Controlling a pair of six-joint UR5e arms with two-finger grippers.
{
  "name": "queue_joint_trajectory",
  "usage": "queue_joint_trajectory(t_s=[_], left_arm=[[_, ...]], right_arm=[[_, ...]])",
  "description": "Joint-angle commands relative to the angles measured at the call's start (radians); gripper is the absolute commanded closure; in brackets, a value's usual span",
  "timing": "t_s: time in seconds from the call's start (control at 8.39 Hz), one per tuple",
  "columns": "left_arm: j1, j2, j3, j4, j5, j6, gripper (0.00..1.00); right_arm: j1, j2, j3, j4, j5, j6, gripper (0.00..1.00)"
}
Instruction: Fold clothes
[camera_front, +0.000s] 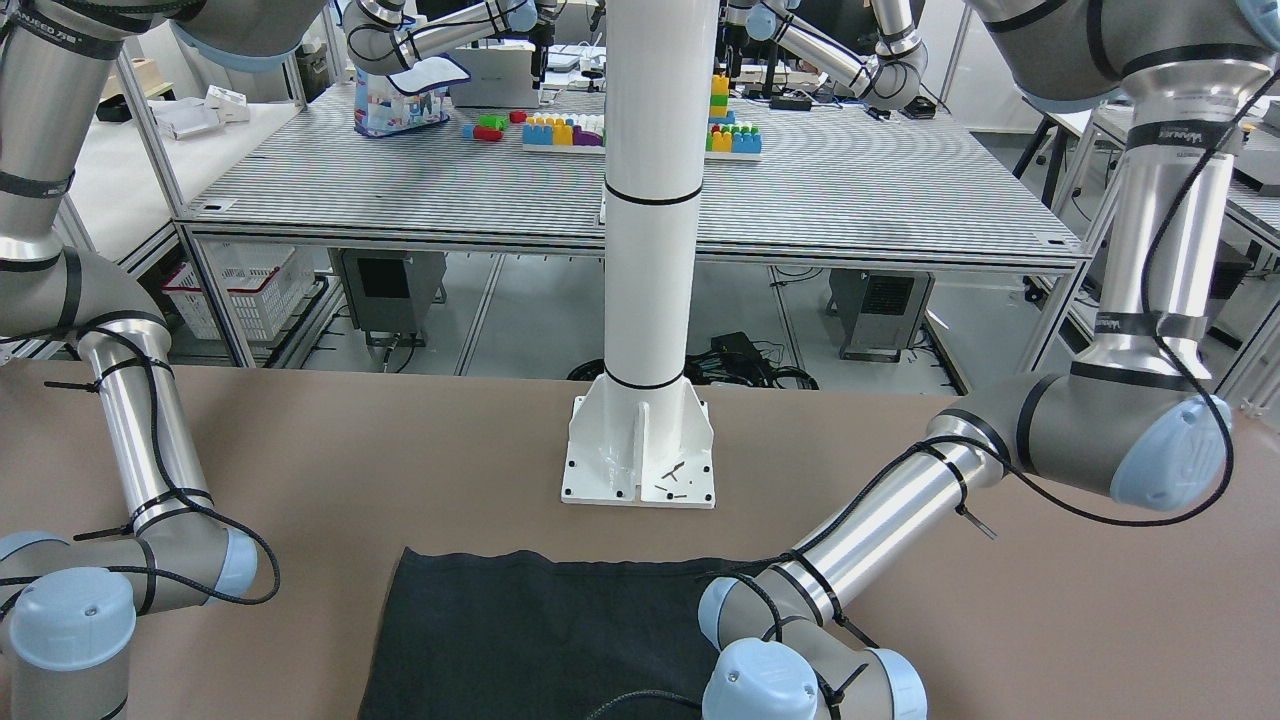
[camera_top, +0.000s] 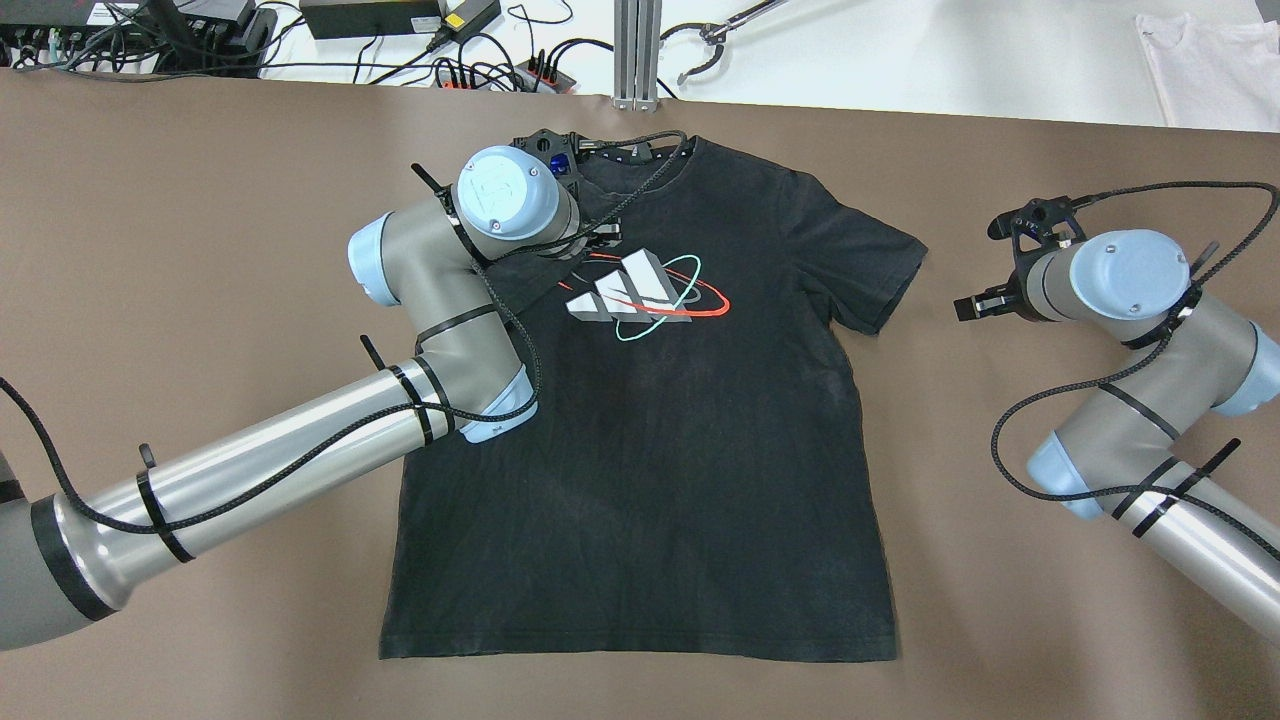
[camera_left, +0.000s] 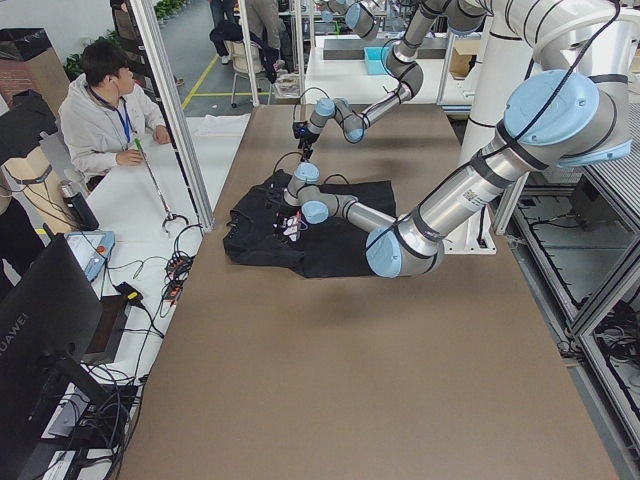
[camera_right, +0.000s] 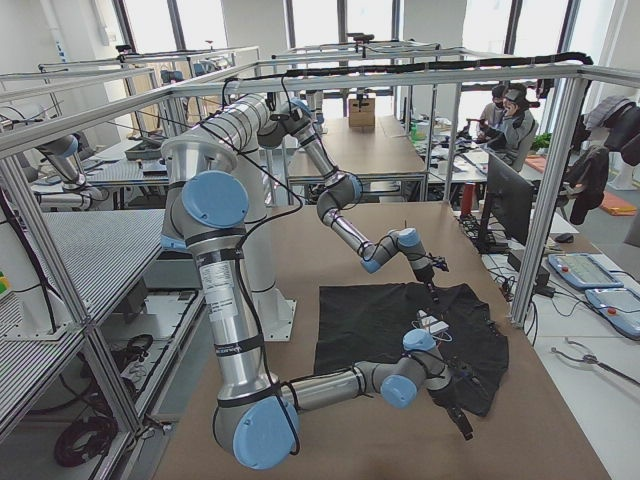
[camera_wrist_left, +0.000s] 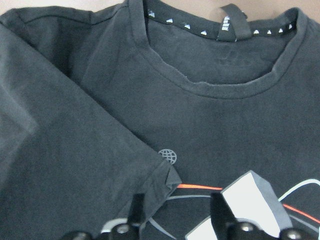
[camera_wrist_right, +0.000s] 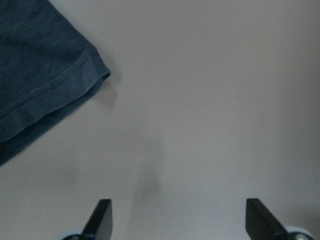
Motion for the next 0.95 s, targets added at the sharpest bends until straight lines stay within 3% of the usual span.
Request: queue_joint_trajectory(t_s=[0.0, 0.36, 0.72, 0.83], left_arm=[[0.003, 0.002, -0.02, -0.003, 0.007, -0.009, 0.0], [0.009, 0.008, -0.02, -0.005, 0.008, 0.002, 0.0], [0.012, 0.009, -0.018, -0.005, 0.013, -0.001, 0.0], [0.012, 0.009, -0.018, -0.005, 0.013, -0.001, 0.0]], right_arm=[[-0.002, 0.055, -0.02, -0.008, 0.002, 0.1, 0.06], [-0.005, 0.202, -0.155, 0.006, 0.06, 0.213, 0.09], [-0.005, 0.279, -0.351, 0.164, 0.112, 0.14, 0.13], [0.002, 0.279, -0.356, 0.164, 0.129, 0.108, 0.14]])
